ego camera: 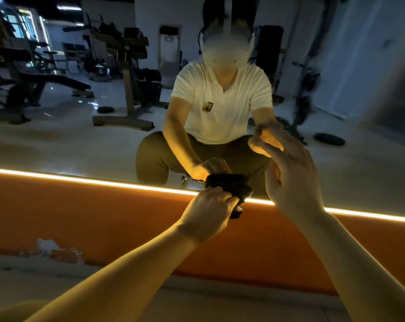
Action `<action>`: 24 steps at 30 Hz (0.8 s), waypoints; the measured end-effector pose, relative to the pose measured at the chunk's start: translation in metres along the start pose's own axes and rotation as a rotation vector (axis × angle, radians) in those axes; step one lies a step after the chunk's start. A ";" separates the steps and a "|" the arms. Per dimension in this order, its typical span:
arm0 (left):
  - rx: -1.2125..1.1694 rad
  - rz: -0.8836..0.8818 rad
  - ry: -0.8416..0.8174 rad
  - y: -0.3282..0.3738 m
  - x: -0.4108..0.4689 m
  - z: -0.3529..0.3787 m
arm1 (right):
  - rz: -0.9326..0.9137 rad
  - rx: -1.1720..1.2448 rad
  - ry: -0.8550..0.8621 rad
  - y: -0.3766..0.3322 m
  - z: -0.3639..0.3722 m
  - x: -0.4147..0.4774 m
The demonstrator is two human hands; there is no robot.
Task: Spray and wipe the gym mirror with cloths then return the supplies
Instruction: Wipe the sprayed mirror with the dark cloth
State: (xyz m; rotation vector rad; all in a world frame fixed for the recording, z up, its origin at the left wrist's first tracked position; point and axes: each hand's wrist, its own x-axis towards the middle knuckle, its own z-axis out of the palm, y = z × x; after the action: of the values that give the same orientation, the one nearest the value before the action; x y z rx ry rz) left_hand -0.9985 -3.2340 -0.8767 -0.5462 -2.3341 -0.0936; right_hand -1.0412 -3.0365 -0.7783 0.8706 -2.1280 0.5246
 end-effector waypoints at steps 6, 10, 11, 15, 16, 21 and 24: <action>0.147 -0.116 0.008 -0.057 -0.041 -0.041 | -0.032 0.008 0.098 -0.023 0.016 0.014; 0.125 -0.122 0.013 -0.050 -0.040 -0.038 | 0.002 -0.004 0.113 -0.033 0.022 0.017; 0.106 -0.096 0.020 -0.044 -0.034 -0.032 | 0.008 -0.010 0.111 -0.034 0.022 0.017; 0.021 -0.039 -0.010 -0.021 -0.016 -0.010 | -0.002 -0.024 0.118 -0.039 0.024 0.018; 0.032 -0.029 -0.014 -0.022 -0.015 -0.009 | -0.019 -0.025 0.122 -0.041 0.024 0.019; 0.132 -0.007 -0.009 -0.066 -0.038 -0.034 | -0.107 -0.016 0.099 -0.071 0.037 0.025; 0.200 -0.059 -0.036 -0.099 -0.067 -0.056 | -0.147 0.029 0.091 -0.088 0.052 0.030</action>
State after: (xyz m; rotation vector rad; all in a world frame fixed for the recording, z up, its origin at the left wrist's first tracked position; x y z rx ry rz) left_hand -0.9595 -3.3598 -0.8716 -0.3821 -2.3616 0.1221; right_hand -1.0176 -3.1398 -0.7800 0.9919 -1.9614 0.5102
